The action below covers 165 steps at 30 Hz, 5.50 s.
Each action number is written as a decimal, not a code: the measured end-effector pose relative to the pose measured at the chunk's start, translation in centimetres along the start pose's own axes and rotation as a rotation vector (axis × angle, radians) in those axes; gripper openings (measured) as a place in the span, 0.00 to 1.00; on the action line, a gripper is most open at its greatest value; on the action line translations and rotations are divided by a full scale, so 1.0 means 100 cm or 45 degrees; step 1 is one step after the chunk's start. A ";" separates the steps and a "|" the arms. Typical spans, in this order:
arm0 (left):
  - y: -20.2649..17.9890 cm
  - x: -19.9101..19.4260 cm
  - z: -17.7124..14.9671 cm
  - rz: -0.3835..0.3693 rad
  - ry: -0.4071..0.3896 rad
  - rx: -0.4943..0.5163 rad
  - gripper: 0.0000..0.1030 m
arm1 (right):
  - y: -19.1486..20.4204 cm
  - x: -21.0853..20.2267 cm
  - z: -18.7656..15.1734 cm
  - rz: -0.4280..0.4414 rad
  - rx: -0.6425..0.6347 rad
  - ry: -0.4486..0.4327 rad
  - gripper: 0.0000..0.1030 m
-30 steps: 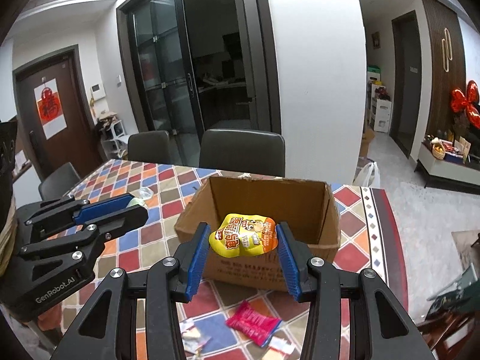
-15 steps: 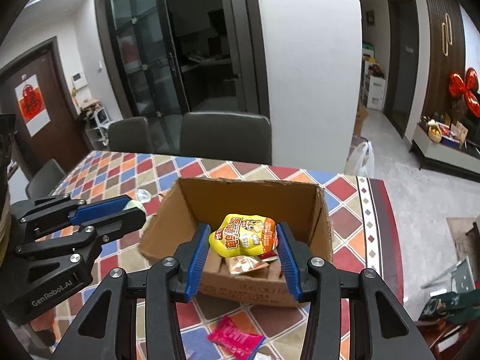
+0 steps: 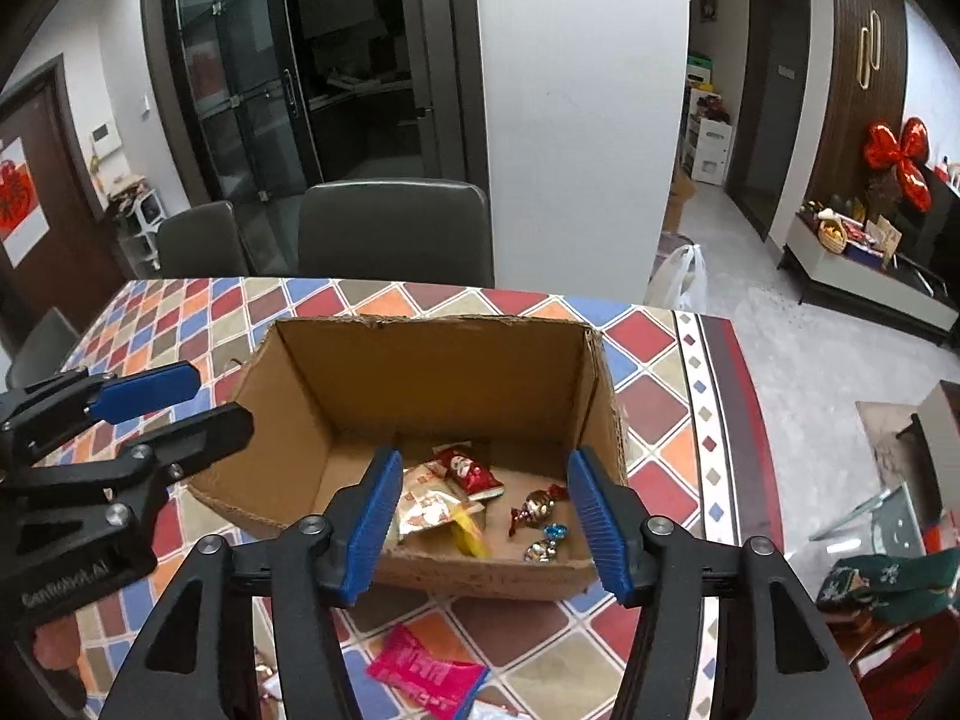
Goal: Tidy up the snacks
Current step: 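Withdraw both open tools from the box back toward the remaining snacks, then grasp the clear bread bag with the right tool while the left tool grasps a purple-gold candy, then carry the bread bag and purple candy into the box and release both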
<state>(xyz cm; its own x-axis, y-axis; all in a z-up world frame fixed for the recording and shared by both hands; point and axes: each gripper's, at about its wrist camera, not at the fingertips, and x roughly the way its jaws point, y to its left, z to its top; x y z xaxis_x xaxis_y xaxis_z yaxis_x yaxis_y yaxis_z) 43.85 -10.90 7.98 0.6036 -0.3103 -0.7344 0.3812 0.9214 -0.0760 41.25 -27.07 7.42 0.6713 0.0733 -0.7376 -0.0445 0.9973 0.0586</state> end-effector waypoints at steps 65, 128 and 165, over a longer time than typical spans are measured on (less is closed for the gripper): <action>0.009 0.016 -0.241 0.191 0.221 -0.080 0.45 | 0.016 0.012 -0.218 -0.132 0.168 0.180 0.57; -0.032 -0.061 -0.173 0.038 -0.097 0.021 0.25 | 0.014 -0.065 -0.180 0.025 0.196 -0.140 0.36; -0.025 -0.033 -0.007 0.073 -0.120 0.160 0.25 | 0.006 -0.049 -0.014 0.112 0.051 -0.182 0.36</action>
<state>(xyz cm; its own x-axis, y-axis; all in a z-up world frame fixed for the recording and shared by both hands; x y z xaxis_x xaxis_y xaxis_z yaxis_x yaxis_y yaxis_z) 40.40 -12.02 10.08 0.6876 -0.2840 -0.6683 0.4253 0.9035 0.0536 36.84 -26.81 10.13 0.7646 0.1560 -0.6254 -0.0803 0.9858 0.1477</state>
